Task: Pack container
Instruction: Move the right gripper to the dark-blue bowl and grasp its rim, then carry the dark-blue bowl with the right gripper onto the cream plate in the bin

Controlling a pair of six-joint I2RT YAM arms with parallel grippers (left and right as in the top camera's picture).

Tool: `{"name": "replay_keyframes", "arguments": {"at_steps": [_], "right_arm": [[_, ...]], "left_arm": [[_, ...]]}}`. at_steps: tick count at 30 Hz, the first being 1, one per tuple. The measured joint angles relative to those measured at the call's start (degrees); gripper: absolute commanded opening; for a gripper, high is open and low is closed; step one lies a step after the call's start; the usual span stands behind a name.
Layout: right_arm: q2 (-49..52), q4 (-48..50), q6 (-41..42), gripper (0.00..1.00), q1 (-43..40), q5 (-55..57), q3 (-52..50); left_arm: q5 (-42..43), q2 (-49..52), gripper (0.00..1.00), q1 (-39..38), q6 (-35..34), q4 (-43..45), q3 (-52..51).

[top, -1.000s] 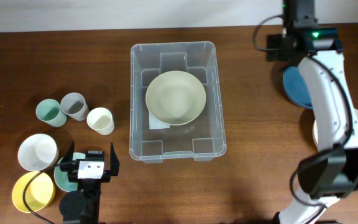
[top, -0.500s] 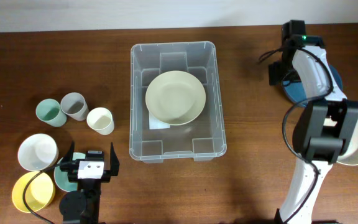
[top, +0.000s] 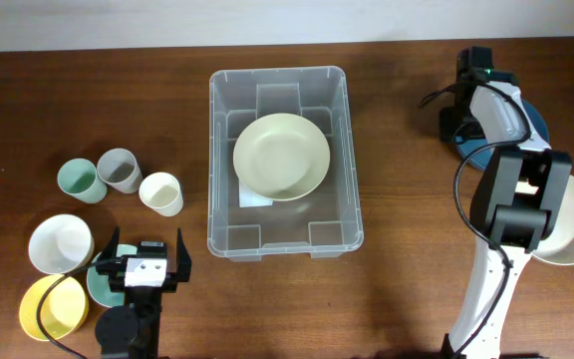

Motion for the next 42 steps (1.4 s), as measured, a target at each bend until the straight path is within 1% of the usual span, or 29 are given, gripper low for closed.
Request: {"name": "replay_keyframes", "arguments": {"at_steps": [2,4,6,7,9,10,19,23,26,28,30,32,34,35,36,38,39,42], "right_arm": [[0.1,0.2,0.2,0.41,0.0,0.0,0.0],[0.3,0.3,-0.2,0.30,0.0,0.0,0.0],[0.3,0.6,0.1,0.25,0.0,0.0,0.0],[0.3,0.7,0.0,0.19,0.0,0.0,0.0],[0.4,0.9,0.1,0.11,-0.1,-0.1,0.0],[0.5,1.0,-0.1,0.04,0.0,0.0,0.0],[0.7,1.3,-0.2,0.04,-0.1,0.2,0.0],[0.1,0.9,-0.4,0.04,0.3,-0.1,1.6],[-3.8,-1.3,-3.7,0.04,2.1,-0.4,4.1],[-7.8,-2.6,-6.3,0.04,4.5,-0.4,5.5],[-14.0,-3.8,-9.6,0.04,9.6,-0.5,6.9],[-21.0,-4.7,-13.6,0.04,19.2,-0.5,8.5],[-23.2,-5.2,-15.7,0.04,26.1,-0.5,8.8],[-23.4,-5.3,-16.2,0.04,27.6,-0.7,8.8],[-23.5,-5.6,-17.3,0.04,31.8,-1.0,8.8],[-23.0,-6.0,-18.4,0.04,36.7,-2.0,8.5],[-22.3,-6.0,-19.1,0.04,41.1,-3.5,8.2],[-18.9,-6.0,-19.7,0.04,48.6,-6.8,7.6]], "left_arm": [[0.0,0.0,1.00,0.0,0.0,0.0,0.0],[0.0,0.0,1.00,0.0,0.0,0.0,0.0],[0.0,0.0,1.00,0.0,0.0,0.0,0.0],[0.0,0.0,1.00,0.0,0.0,0.0,0.0],[0.0,0.0,1.00,0.0,0.0,0.0,0.0],[0.0,0.0,1.00,0.0,0.0,0.0,0.0],[0.0,0.0,1.00,0.0,0.0,0.0,0.0],[0.0,0.0,1.00,0.0,0.0,0.0,0.0],[0.0,0.0,1.00,0.0,0.0,0.0,0.0],[0.0,0.0,1.00,0.0,0.0,0.0,0.0],[0.0,0.0,1.00,0.0,0.0,0.0,0.0],[0.0,0.0,1.00,0.0,0.0,0.0,0.0],[0.0,0.0,1.00,0.0,0.0,0.0,0.0],[0.0,0.0,1.00,0.0,0.0,0.0,0.0],[0.0,0.0,1.00,0.0,0.0,0.0,0.0],[0.0,0.0,1.00,0.0,0.0,0.0,0.0],[0.0,0.0,1.00,0.0,0.0,0.0,0.0],[0.0,0.0,1.00,0.0,0.0,0.0,0.0]]}}
